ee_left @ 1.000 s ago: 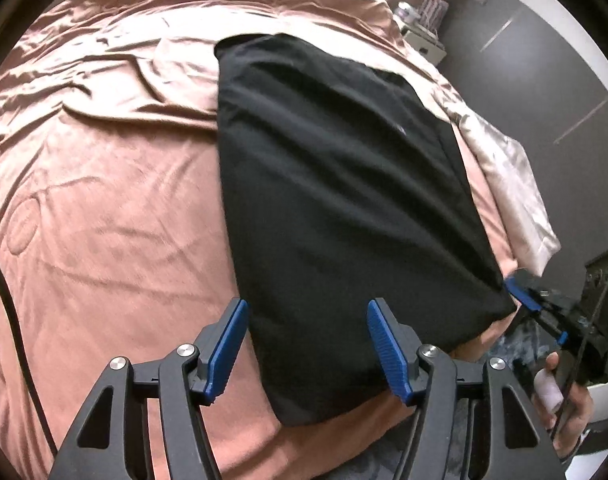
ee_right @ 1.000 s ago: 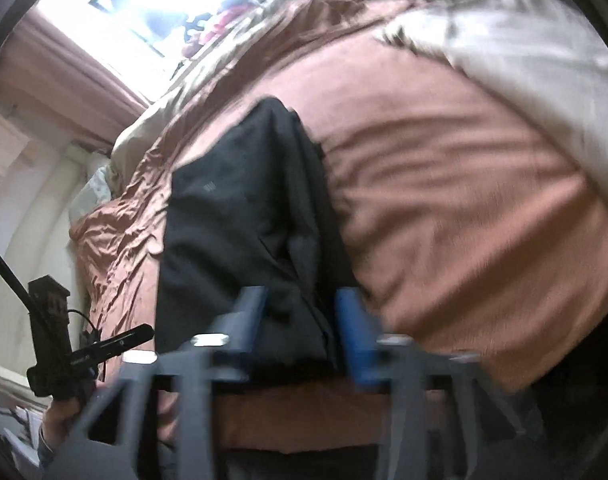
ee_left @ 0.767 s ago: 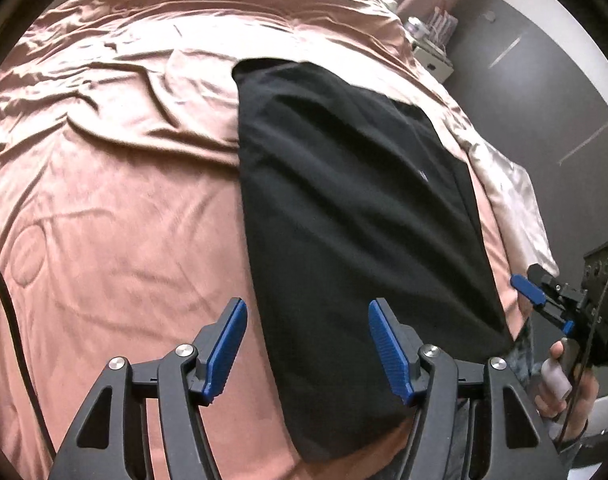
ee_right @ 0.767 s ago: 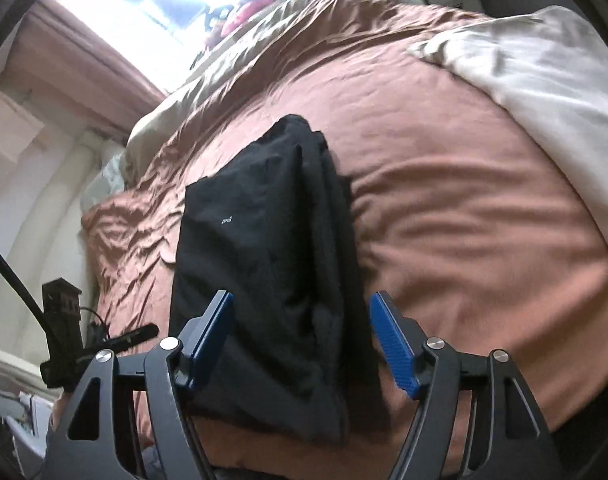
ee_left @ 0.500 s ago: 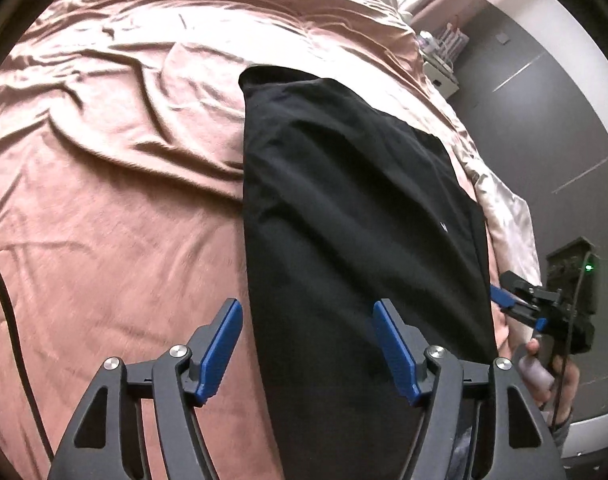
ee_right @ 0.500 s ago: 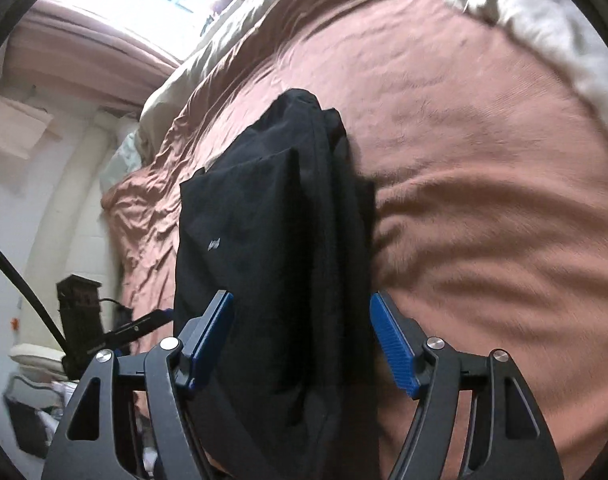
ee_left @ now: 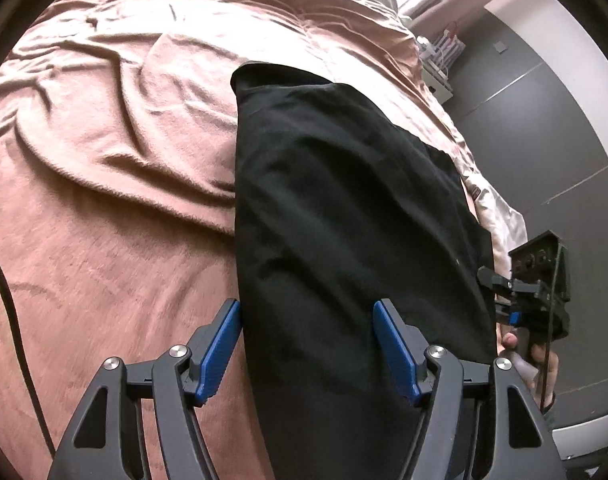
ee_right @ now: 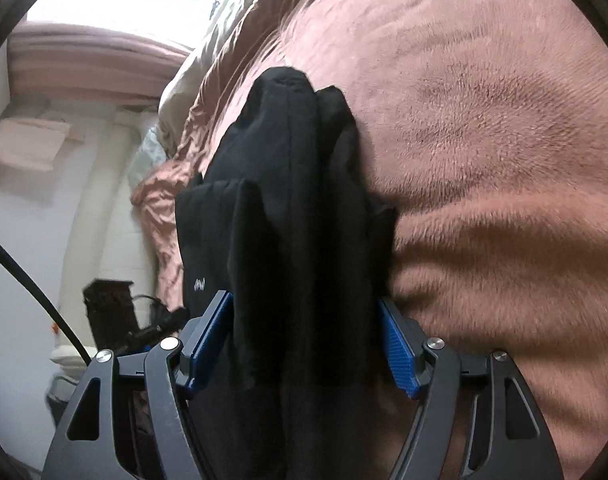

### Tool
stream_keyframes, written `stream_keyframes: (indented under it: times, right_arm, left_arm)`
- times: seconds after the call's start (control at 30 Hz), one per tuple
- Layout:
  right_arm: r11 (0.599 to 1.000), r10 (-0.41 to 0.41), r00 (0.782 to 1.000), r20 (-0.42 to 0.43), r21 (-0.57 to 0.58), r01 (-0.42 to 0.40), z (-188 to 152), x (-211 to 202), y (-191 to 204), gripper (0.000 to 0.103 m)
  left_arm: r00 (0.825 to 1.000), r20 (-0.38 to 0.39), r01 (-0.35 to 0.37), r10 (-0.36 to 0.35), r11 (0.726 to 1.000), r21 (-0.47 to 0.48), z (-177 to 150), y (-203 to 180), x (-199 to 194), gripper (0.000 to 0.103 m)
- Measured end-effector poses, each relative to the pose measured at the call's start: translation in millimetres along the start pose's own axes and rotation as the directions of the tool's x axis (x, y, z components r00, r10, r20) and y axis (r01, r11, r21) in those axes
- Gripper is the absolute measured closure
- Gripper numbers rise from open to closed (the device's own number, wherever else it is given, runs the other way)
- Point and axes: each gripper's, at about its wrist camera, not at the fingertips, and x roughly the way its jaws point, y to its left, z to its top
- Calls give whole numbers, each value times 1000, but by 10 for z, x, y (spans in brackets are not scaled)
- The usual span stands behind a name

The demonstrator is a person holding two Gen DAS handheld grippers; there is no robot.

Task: Fold large clothes
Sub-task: 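Lower both open tools to the edge of the folded shirt, then close both tools on the folded black shirt edge and lift it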

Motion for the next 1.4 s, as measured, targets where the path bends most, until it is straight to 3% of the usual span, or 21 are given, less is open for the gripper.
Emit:
stream_keyframes:
  times: [0.27,0.33,0.37,0.47,0.6,0.9,1.13,1.4]
  right_arm:
    - [1000,23,1000,-3,-5,-23,158,100,-74,34]
    - [999,41,999,-5,-12,-41,147,102,-65,45]
    - [998,55,998,-14,-16,-55,134,108,-66,58]
    - [998,51,998,-25,-22,-52,97,110,-81,72]
    - [997,26,1000,0,-74,-26,53,37,84,87]
    - [986,32,998,50,-167,-23,-161,-197,602,90]
    - [975,84,992,95,-216,-62,-484,-406,947,90]
    - [951,137,988,74,-288,-111,-858,-342,1465,90]
  left_arm:
    - [1000,10,17,-17,1000,-22,38,44,54,34]
    - [1000,16,20,-19,999,-29,38,43,55,34]
    - [1000,18,19,-18,999,-32,37,40,55,34]
    - [1000,30,3,-2,1000,-30,18,12,23,34]
    - [999,46,-7,8,1000,-20,0,-30,-64,50]
    - [995,93,40,-34,997,-65,-82,-39,-284,80]
    - [983,174,60,-53,998,-37,-233,-177,-775,84]
    - [958,285,28,-20,999,-25,-373,-170,-1624,84]
